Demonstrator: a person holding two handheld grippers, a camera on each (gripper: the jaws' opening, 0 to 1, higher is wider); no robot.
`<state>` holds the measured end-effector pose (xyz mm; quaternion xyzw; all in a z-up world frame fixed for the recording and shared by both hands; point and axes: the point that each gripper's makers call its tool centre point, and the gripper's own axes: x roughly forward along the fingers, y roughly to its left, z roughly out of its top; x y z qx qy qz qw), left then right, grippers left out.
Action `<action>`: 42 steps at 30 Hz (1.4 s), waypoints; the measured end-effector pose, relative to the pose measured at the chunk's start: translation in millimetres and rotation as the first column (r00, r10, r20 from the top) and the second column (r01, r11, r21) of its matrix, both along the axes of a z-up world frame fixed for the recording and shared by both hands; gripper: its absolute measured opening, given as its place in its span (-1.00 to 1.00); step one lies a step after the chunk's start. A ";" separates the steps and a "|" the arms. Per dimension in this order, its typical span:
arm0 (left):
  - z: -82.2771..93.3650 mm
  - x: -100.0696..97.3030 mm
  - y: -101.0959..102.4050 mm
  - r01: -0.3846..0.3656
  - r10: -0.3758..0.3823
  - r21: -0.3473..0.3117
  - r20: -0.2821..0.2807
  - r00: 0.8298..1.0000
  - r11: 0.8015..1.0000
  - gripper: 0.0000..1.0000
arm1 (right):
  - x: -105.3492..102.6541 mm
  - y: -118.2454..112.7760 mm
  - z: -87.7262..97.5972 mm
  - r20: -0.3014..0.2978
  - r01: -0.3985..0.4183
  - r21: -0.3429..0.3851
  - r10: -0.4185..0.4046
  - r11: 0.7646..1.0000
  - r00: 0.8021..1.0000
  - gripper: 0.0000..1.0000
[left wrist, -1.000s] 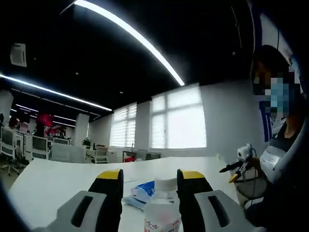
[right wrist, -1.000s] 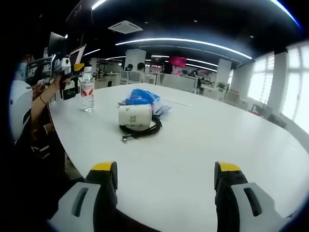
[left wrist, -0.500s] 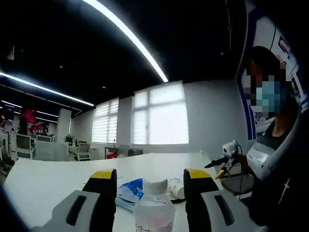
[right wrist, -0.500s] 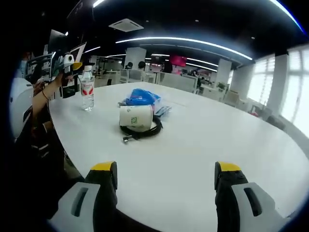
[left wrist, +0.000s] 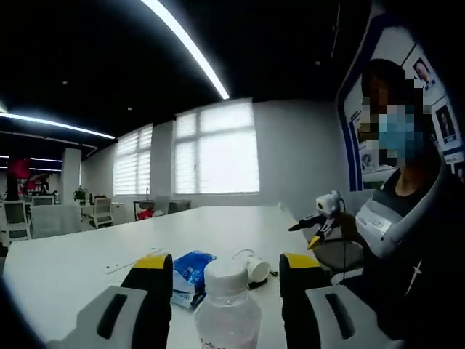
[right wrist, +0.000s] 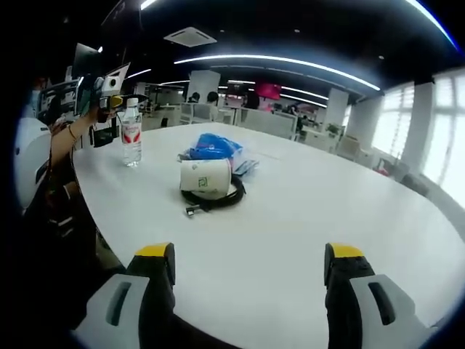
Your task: Arrange the tabletop items into an orderly group along one side of the table until the central work area is clear of visible clutter.
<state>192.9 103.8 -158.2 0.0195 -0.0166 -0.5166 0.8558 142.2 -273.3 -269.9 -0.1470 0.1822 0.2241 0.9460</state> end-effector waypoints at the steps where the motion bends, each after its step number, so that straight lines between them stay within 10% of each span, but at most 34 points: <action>1: -0.1 0.0 -1.3 0.004 -0.004 0.006 -0.002 1.000 1.000 0.17 | -0.1 -0.2 0.1 0.000 0.001 0.000 -0.001 1.000 1.000 0.64; 42: -16.1 -1.6 0.4 0.129 -0.128 0.015 -0.062 0.990 0.992 -0.54 | -2.7 -0.4 6.1 0.022 0.032 -0.006 -0.031 0.999 0.999 0.62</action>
